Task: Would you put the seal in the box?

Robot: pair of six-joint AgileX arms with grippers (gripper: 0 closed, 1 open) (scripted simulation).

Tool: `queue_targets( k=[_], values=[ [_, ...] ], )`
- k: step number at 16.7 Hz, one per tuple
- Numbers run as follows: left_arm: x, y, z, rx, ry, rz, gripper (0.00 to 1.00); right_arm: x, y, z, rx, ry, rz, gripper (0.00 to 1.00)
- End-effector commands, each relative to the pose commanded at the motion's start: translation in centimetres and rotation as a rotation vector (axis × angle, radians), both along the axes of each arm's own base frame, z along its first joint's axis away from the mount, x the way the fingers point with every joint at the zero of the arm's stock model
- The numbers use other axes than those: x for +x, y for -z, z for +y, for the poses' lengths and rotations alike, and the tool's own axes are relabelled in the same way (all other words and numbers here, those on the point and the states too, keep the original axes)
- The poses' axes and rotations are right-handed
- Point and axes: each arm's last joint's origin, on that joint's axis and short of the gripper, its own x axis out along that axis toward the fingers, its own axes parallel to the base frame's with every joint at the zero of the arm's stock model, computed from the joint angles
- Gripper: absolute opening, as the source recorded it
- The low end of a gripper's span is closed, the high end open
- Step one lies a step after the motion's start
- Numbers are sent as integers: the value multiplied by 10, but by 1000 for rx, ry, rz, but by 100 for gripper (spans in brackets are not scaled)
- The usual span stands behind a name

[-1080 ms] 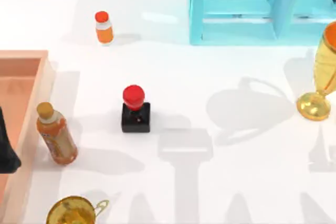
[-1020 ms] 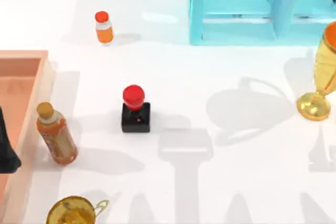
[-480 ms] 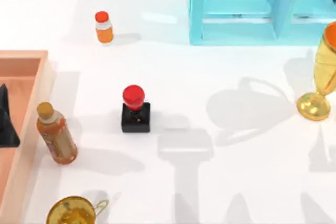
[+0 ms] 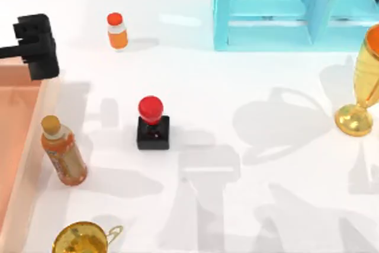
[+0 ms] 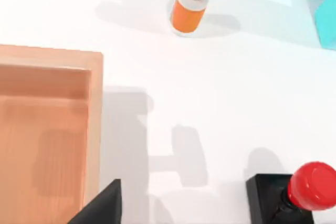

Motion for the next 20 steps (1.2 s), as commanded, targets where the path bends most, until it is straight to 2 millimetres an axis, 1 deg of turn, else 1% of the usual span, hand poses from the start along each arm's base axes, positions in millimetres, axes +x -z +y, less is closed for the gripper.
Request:
queue_targets(
  k=[2, 3, 5, 8, 10, 13, 15, 17, 20],
  values=[
    [31, -11, -19, 2, 18, 142, 100, 0, 0, 0, 0, 0, 0, 100],
    [47, -13, -30, 8, 25, 213, 100, 0, 0, 0, 0, 0, 0, 100],
    [78, -12, -54, 31, 38, 353, 100, 0, 0, 0, 0, 0, 0, 100],
    [118, 5, -93, 86, 49, 549, 100, 0, 0, 0, 0, 0, 0, 100],
    [138, 22, -117, 131, 51, 662, 100, 0, 0, 0, 0, 0, 0, 100],
    [157, 48, -146, 194, 50, 790, 100, 0, 0, 0, 0, 0, 0, 100],
    [163, 61, -159, 226, 49, 845, 100, 0, 0, 0, 0, 0, 0, 100],
    [166, 67, -165, 242, 47, 871, 100, 0, 0, 0, 0, 0, 0, 100],
    [166, 68, -165, 243, 47, 872, 100, 0, 0, 0, 0, 0, 0, 100]
  ],
)
